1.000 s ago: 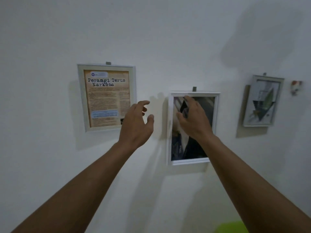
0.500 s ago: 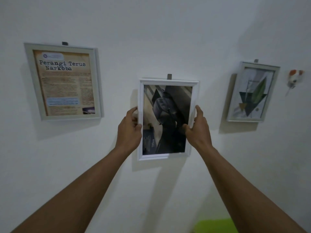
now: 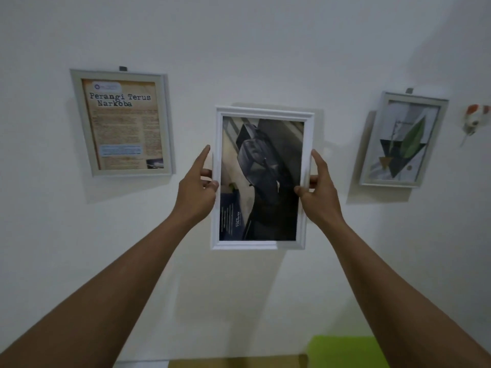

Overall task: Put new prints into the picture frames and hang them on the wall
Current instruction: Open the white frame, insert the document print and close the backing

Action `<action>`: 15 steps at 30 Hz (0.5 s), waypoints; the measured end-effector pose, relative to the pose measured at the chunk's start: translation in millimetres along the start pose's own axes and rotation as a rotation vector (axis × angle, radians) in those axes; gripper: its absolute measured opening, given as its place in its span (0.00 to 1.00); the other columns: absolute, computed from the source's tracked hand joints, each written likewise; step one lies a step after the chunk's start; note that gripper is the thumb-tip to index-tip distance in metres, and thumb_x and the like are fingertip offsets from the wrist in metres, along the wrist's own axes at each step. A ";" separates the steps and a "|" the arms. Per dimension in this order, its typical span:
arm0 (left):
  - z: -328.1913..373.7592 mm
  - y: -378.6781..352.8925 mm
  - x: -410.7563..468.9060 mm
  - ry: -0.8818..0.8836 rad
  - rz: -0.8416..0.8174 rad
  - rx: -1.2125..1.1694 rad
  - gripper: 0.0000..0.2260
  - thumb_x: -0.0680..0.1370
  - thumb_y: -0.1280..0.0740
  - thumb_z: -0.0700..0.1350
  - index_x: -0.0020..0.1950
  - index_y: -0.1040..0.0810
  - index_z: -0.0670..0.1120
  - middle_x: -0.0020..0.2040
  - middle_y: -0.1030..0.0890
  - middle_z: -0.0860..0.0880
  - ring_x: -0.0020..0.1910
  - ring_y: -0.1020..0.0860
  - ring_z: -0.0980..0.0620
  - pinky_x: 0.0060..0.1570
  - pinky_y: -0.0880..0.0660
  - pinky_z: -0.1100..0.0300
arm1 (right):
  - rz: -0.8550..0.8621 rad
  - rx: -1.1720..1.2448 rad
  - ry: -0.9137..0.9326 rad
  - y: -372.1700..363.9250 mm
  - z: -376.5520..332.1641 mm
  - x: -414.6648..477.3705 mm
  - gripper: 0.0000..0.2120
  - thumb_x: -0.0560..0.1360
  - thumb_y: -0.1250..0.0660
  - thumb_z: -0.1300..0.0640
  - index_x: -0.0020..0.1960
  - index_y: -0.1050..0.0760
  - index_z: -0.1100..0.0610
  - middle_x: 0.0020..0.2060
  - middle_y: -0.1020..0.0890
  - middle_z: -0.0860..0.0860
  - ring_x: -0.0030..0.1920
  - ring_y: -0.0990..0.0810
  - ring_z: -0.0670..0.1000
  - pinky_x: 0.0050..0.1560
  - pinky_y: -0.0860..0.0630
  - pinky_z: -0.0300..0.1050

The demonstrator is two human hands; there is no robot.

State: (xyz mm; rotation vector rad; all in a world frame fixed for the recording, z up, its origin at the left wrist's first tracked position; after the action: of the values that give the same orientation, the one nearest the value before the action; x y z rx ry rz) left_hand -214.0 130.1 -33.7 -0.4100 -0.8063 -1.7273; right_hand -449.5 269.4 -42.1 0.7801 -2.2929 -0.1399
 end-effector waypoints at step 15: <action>-93.3 53.9 -163.0 0.381 -0.175 -0.313 0.17 0.77 0.30 0.41 0.66 0.24 0.52 0.56 0.18 0.47 0.52 0.19 0.50 0.47 0.19 0.57 | -0.064 0.044 -0.267 -33.1 15.9 -188.8 0.36 0.75 0.32 0.69 0.73 0.37 0.40 0.53 0.22 0.50 0.48 0.19 0.48 0.44 0.18 0.44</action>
State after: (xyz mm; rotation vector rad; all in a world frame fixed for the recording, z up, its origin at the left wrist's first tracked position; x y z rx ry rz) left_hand -100.7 172.5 -187.2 -0.2099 -0.3042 -2.0230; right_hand -335.3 348.4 -175.1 0.9039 -2.5298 -0.2365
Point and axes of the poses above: each hand's wrist, its own x-axis towards the middle knuckle, its own y-axis out of the back of the hand, z = x × y, the point moved 5 cm from there along x, towards the middle knuckle
